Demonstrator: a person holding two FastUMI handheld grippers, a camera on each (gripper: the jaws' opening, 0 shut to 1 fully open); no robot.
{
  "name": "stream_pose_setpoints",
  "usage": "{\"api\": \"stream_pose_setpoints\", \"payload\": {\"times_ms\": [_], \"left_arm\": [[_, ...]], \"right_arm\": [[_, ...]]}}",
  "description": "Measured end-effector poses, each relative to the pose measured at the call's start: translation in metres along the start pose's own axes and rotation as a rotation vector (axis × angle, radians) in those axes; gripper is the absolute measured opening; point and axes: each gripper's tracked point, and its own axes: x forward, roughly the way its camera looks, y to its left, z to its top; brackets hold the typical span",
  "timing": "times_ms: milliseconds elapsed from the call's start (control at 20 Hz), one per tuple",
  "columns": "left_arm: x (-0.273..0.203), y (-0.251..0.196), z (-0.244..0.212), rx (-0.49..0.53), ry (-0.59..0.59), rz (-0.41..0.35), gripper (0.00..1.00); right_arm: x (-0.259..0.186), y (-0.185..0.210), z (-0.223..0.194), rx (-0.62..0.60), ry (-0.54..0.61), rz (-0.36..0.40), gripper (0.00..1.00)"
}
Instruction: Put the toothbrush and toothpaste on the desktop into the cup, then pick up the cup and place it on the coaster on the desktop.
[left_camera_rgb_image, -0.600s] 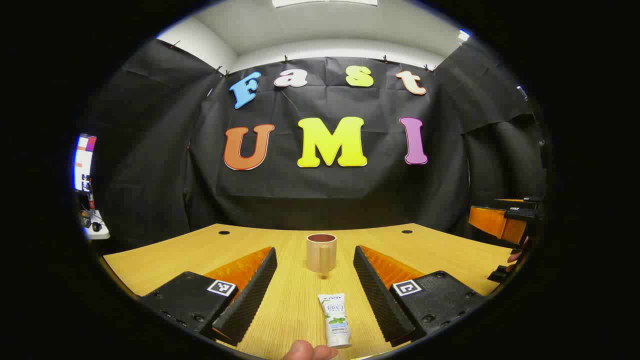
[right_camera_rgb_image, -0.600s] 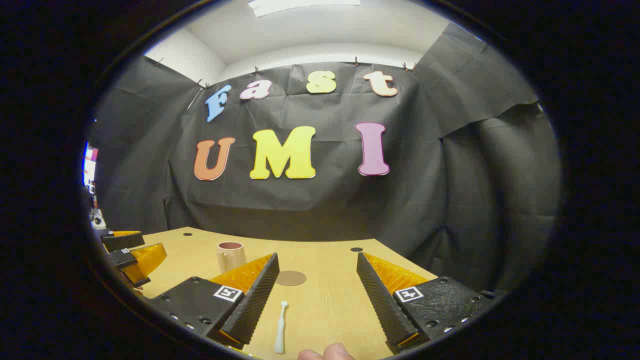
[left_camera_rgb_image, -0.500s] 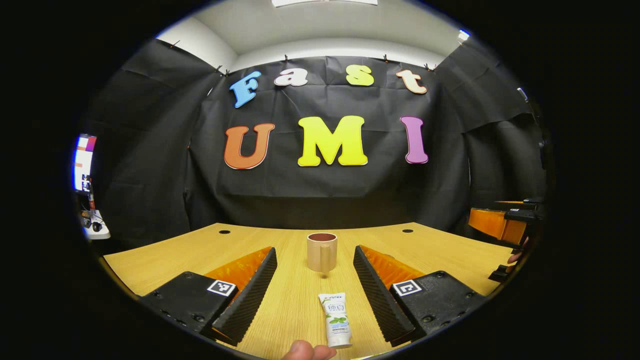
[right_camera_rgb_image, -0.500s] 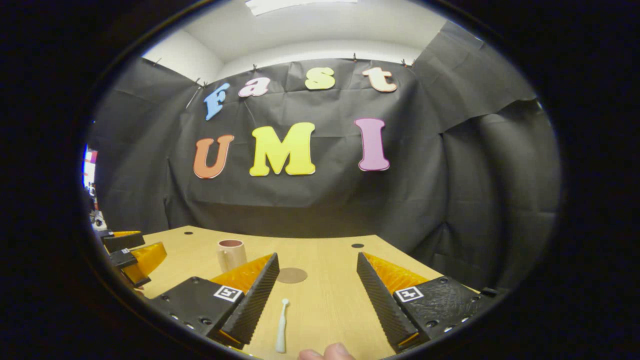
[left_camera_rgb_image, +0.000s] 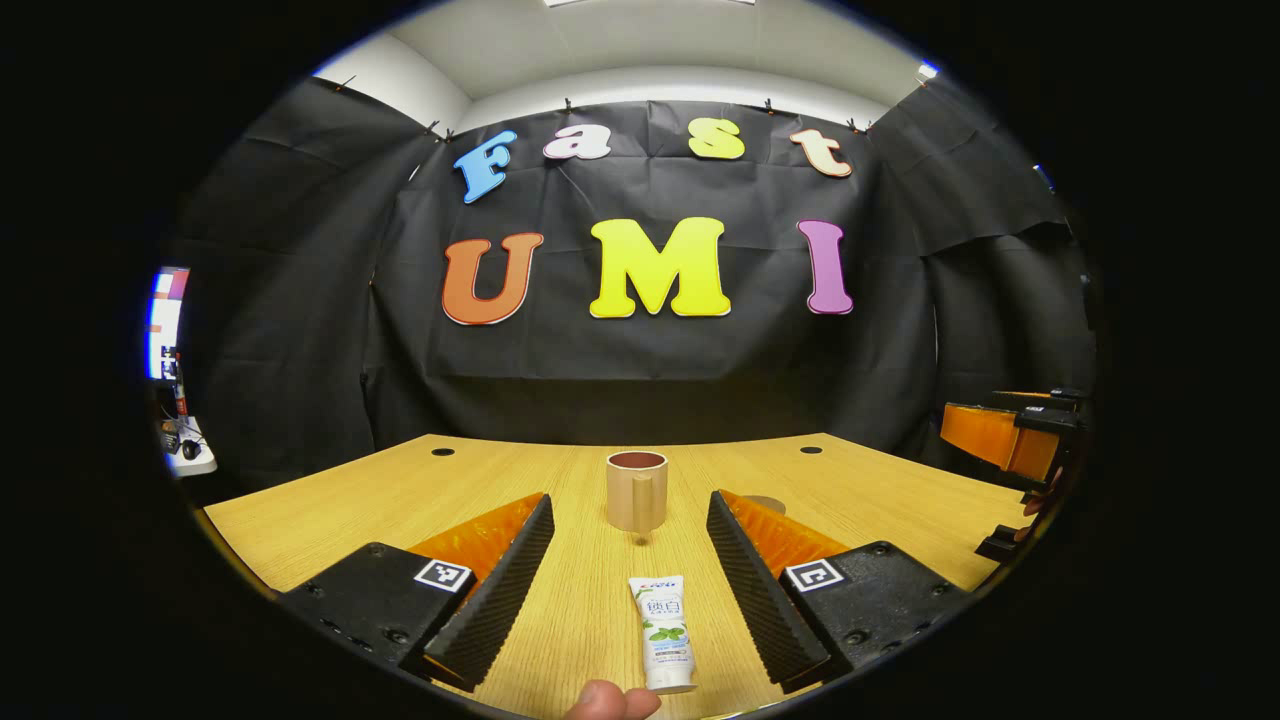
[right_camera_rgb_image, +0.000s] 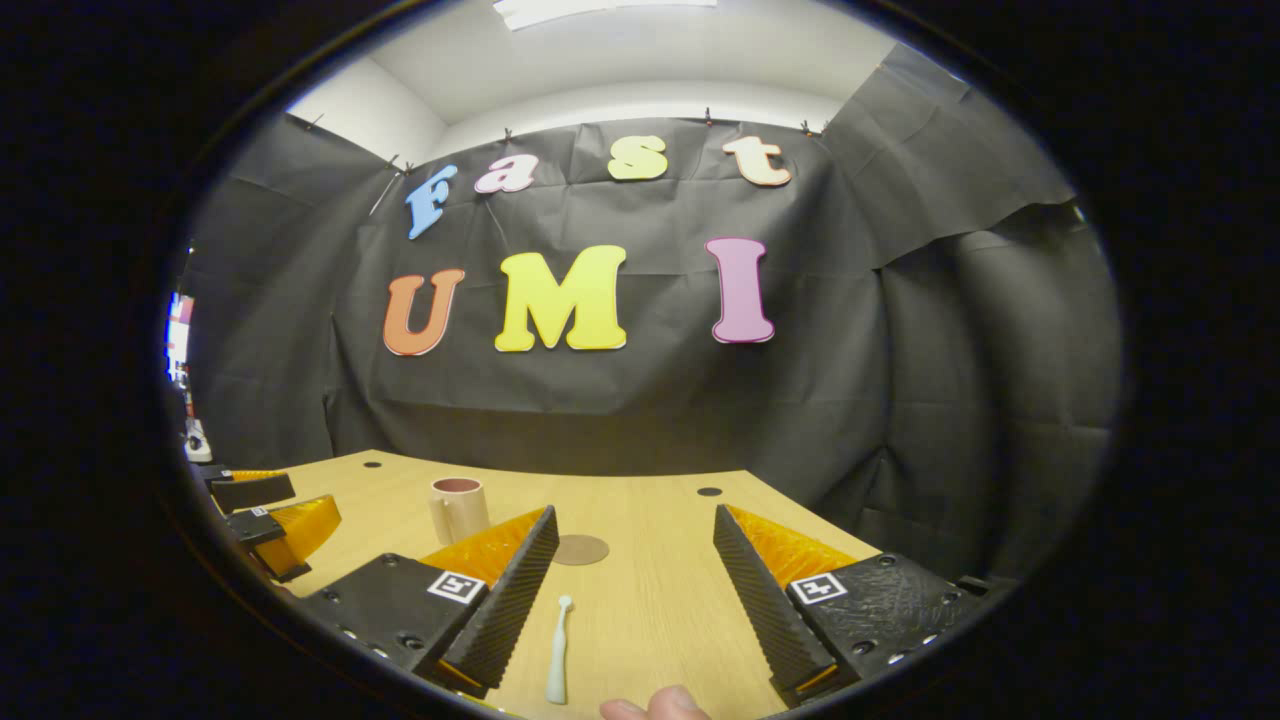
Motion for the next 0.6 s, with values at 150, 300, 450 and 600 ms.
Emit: {"api": "stream_pose_setpoints", "payload": {"times_ms": [150,300,450,600], "left_arm": [[-0.001,0.000,-0.001,0.008,0.010,-0.001,0.98],[-0.001,-0.002,-0.003,0.010,0.027,-0.015,0.98],[-0.001,-0.002,-0.009,0.010,0.056,-0.024,0.98],[-0.002,-0.003,-0.013,0.003,0.078,-0.027,0.98]], "right_arm": [[0.000,0.002,-0.003,0.011,0.009,0.008,0.97],[0.001,0.005,-0.009,0.008,0.029,0.020,0.95],[0.002,0.008,-0.014,0.007,0.048,0.030,0.95],[0.001,0.010,-0.013,-0.001,0.049,0.034,0.95]]}}
